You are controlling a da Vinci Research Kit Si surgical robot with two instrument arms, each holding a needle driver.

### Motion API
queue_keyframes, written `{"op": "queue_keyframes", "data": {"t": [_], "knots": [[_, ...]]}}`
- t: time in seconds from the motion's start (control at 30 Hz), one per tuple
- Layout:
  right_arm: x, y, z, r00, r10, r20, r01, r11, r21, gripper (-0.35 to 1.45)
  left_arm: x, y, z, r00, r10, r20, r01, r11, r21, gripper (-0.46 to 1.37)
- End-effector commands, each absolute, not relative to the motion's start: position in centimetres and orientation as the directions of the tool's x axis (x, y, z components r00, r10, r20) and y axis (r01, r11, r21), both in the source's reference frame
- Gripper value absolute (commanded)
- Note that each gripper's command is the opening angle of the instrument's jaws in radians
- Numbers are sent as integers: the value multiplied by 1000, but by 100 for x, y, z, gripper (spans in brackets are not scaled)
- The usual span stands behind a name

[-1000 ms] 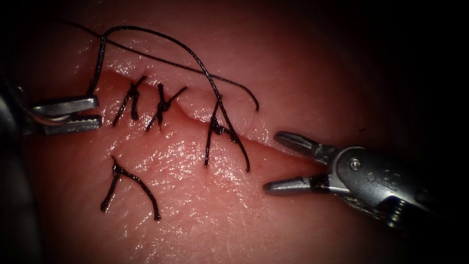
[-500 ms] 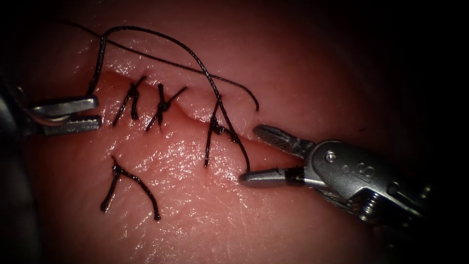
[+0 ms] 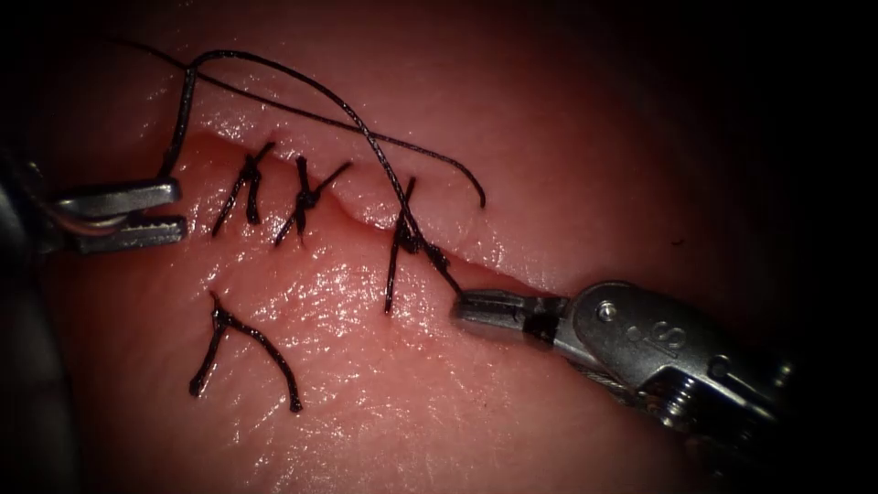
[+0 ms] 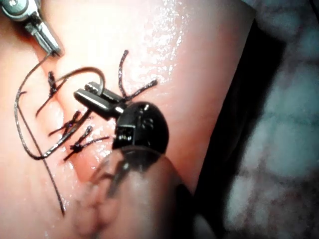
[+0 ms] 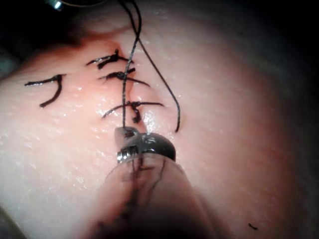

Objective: Wound Closure
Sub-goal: Use the right gripper to pull the suture through the cut until a short tail remains on top

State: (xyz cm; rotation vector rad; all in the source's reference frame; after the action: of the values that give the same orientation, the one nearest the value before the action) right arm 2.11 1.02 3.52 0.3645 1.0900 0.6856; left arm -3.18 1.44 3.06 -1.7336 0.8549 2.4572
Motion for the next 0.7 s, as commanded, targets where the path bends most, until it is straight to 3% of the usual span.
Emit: {"op": "queue_keyframes", "data": {"t": [0.03, 0.7], "knots": [[212, 100, 349, 297, 669, -682, -320, 742, 589, -35, -318, 143, 305, -385, -291, -876, -311, -853, 420, -35], [256, 36, 264, 338, 657, -674, -144, 744, 652, -35, -312, 116, 277, -336, -304, -892, -256, -881, 397, -35]]}}
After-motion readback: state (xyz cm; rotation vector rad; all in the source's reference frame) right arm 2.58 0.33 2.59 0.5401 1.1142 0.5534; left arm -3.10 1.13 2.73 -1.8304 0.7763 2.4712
